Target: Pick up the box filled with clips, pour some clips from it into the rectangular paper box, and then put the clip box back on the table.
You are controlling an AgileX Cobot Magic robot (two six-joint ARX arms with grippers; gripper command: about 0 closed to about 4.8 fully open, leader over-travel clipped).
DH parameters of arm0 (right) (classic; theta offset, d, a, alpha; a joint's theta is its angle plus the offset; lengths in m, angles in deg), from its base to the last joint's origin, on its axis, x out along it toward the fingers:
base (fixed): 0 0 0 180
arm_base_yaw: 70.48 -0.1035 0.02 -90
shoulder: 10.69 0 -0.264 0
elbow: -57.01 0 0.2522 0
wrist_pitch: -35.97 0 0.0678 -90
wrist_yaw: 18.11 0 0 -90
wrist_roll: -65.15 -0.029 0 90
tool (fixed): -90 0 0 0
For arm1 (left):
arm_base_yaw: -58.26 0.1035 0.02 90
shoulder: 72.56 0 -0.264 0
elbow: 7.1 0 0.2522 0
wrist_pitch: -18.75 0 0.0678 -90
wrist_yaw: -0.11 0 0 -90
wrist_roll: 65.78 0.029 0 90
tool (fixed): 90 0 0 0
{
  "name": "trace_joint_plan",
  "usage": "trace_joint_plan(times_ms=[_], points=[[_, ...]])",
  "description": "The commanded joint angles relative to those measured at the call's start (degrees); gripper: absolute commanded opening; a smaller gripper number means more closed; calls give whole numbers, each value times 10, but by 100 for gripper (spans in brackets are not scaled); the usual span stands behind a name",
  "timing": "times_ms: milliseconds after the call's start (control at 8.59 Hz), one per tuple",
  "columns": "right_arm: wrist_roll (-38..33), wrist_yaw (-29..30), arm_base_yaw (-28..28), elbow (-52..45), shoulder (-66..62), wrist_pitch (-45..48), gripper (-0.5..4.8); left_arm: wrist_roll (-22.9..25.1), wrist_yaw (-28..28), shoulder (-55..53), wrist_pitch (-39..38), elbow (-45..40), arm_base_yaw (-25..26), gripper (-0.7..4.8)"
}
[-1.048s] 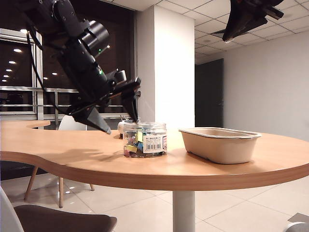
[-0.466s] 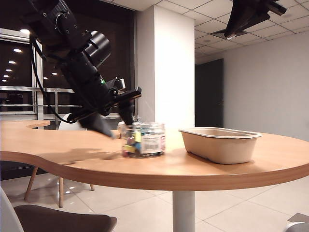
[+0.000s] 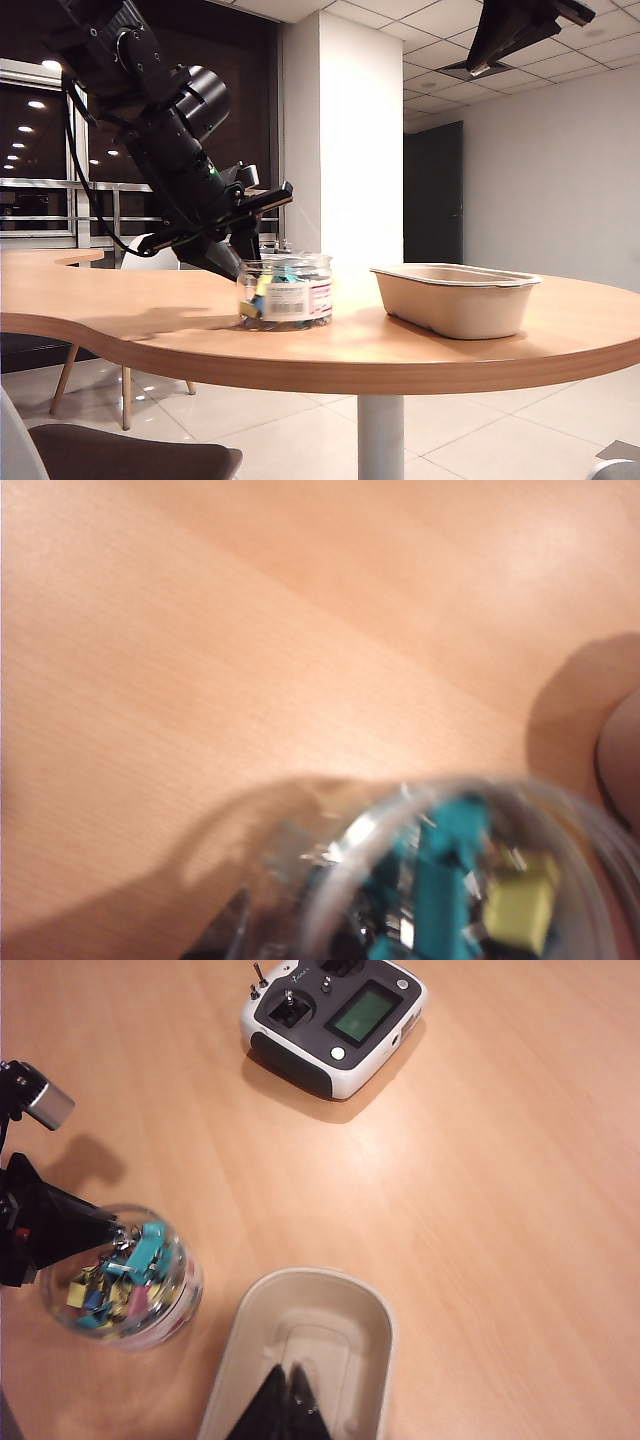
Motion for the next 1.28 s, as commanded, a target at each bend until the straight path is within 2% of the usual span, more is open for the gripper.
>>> trace_joint_plan(times_ms=[116, 699, 815, 1048, 1281], points=[[-2, 4, 0, 2, 3, 4, -7, 3, -4, 1, -16, 1, -3, -6], [-2, 4, 0, 2, 4, 4, -7, 12, -7, 33, -2, 2, -3, -6], [-2, 4, 0, 2, 12, 4, -7, 79, 106, 43, -96, 222, -58, -6], [-2, 4, 0, 2, 14, 3, -7, 101, 156, 33, -57, 228, -97, -6], [-2, 4, 0, 2, 31, -3, -7, 102, 159, -27, -23, 230, -134, -6]])
